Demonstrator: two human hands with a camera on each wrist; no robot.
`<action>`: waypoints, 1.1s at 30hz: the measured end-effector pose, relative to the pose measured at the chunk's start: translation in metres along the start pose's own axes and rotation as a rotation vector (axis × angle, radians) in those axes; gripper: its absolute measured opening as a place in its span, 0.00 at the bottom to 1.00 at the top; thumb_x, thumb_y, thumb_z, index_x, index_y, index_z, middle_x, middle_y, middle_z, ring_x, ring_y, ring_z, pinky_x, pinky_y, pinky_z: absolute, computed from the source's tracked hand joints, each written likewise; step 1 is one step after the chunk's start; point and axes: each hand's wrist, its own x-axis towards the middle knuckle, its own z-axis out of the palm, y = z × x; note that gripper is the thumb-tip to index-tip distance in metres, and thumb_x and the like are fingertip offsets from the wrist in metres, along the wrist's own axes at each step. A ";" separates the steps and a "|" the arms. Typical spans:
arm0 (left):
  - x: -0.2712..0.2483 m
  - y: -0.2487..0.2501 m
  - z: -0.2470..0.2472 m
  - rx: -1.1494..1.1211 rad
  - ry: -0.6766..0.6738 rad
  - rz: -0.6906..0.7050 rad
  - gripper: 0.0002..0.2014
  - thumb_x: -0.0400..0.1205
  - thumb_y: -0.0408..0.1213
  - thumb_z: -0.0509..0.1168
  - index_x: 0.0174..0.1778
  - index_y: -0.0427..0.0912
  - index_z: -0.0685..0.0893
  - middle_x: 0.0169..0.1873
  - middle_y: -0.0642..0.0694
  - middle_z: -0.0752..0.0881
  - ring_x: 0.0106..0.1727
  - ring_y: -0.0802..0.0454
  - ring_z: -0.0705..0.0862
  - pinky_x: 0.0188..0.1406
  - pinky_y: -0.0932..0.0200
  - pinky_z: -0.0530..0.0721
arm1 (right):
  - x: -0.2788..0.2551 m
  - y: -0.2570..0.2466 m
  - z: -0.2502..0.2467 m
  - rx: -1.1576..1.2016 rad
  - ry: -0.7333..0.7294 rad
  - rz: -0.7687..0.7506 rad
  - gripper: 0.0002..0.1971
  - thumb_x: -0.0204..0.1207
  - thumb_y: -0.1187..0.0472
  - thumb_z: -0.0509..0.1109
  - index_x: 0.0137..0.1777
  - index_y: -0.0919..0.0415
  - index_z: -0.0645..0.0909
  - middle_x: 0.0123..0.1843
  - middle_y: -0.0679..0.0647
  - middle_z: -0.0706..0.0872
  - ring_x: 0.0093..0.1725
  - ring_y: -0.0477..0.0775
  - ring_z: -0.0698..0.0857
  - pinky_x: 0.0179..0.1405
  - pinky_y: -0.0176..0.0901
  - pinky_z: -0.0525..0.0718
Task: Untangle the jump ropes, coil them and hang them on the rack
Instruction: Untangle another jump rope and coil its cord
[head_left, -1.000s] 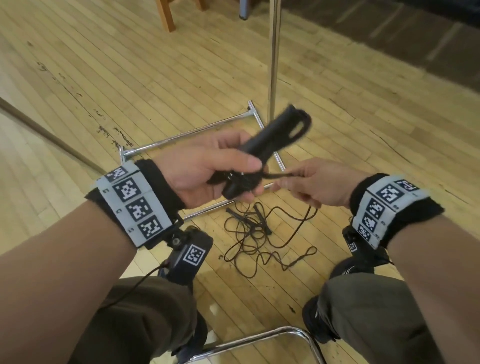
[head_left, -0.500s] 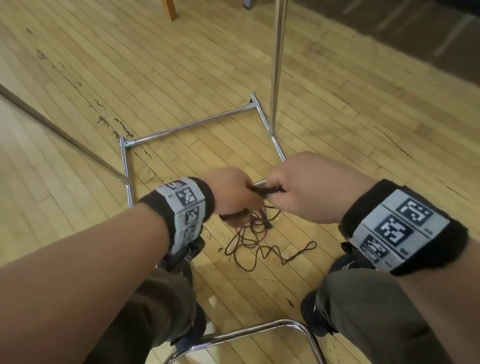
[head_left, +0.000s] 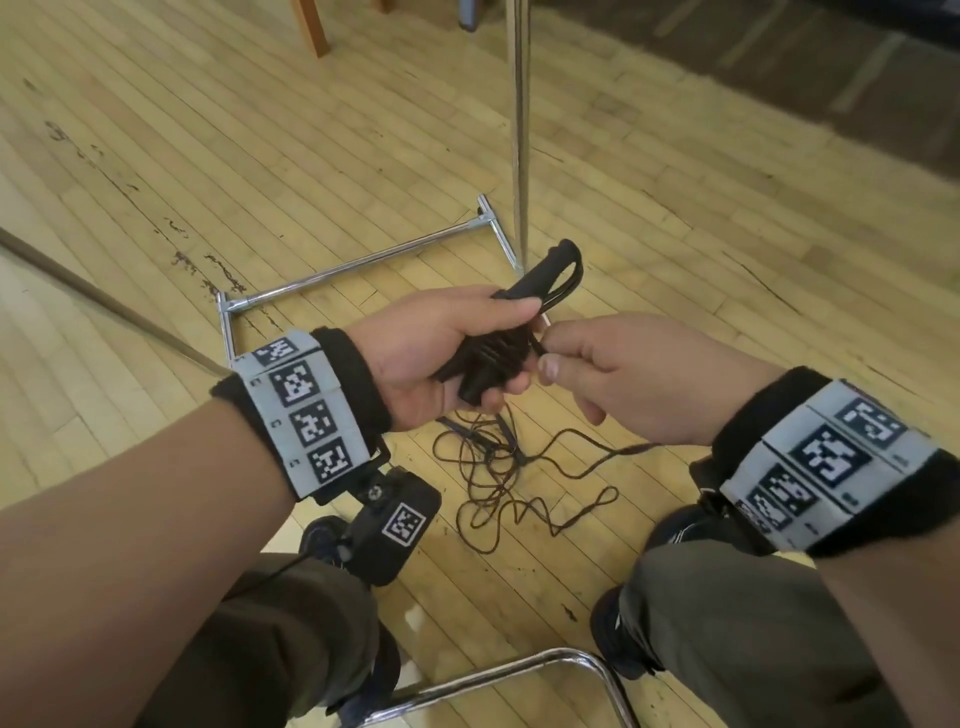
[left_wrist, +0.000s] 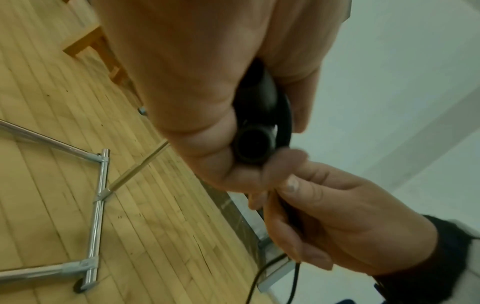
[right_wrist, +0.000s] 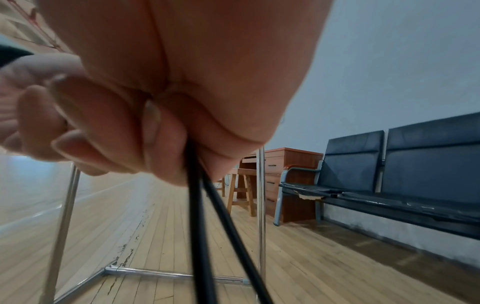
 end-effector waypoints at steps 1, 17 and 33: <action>0.002 -0.001 0.003 0.024 0.034 -0.011 0.22 0.80 0.48 0.75 0.61 0.36 0.83 0.42 0.37 0.85 0.35 0.47 0.84 0.23 0.61 0.82 | -0.001 -0.001 0.001 -0.030 0.001 -0.013 0.14 0.90 0.46 0.58 0.43 0.44 0.78 0.36 0.49 0.87 0.32 0.44 0.83 0.32 0.43 0.80; -0.002 0.020 0.008 -0.204 0.076 0.167 0.11 0.85 0.35 0.68 0.60 0.32 0.81 0.43 0.38 0.87 0.40 0.47 0.89 0.32 0.59 0.88 | 0.000 0.009 -0.021 0.107 0.188 -0.010 0.15 0.91 0.50 0.59 0.41 0.47 0.76 0.30 0.45 0.79 0.27 0.38 0.76 0.26 0.29 0.74; -0.005 0.010 -0.018 -0.212 0.293 0.228 0.14 0.90 0.44 0.64 0.57 0.35 0.84 0.39 0.42 0.88 0.33 0.47 0.88 0.18 0.58 0.80 | 0.014 -0.005 -0.012 0.418 0.035 0.024 0.22 0.89 0.43 0.55 0.44 0.53 0.85 0.34 0.47 0.78 0.36 0.48 0.76 0.44 0.59 0.80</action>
